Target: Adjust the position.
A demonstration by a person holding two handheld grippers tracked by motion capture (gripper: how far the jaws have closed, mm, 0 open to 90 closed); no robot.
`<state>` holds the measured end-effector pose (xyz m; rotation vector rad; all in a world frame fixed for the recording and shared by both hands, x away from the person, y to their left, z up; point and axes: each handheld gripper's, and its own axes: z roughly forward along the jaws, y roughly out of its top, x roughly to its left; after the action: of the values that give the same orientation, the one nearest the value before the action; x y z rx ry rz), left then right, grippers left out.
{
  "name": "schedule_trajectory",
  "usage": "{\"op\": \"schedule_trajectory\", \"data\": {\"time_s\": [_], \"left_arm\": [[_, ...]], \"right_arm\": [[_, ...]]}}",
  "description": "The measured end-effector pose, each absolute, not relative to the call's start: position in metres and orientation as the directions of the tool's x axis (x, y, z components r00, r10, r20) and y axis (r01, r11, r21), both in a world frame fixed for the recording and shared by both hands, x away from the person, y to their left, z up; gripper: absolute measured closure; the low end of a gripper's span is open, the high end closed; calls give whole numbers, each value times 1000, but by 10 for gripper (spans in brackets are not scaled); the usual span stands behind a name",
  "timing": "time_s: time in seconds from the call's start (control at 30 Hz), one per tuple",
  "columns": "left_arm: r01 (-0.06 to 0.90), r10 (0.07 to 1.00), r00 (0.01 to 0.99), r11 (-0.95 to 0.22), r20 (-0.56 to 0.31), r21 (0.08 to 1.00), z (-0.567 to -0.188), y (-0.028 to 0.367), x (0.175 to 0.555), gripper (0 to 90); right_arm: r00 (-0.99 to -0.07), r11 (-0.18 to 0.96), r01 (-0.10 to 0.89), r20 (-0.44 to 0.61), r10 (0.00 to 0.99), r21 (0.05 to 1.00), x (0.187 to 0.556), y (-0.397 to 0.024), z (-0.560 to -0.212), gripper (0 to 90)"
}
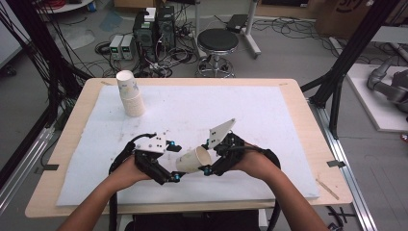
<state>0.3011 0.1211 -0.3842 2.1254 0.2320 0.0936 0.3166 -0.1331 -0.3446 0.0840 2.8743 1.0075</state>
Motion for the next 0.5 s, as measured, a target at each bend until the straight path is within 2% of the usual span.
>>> {"op": "schedule_trajectory", "data": {"time_s": [0.5], "left_arm": [[111,163,987,-582,-19,805,-388,109,303,169]], "right_arm": [[-995,819,-23,-96,39,573,314,-121,-345,314]]}}
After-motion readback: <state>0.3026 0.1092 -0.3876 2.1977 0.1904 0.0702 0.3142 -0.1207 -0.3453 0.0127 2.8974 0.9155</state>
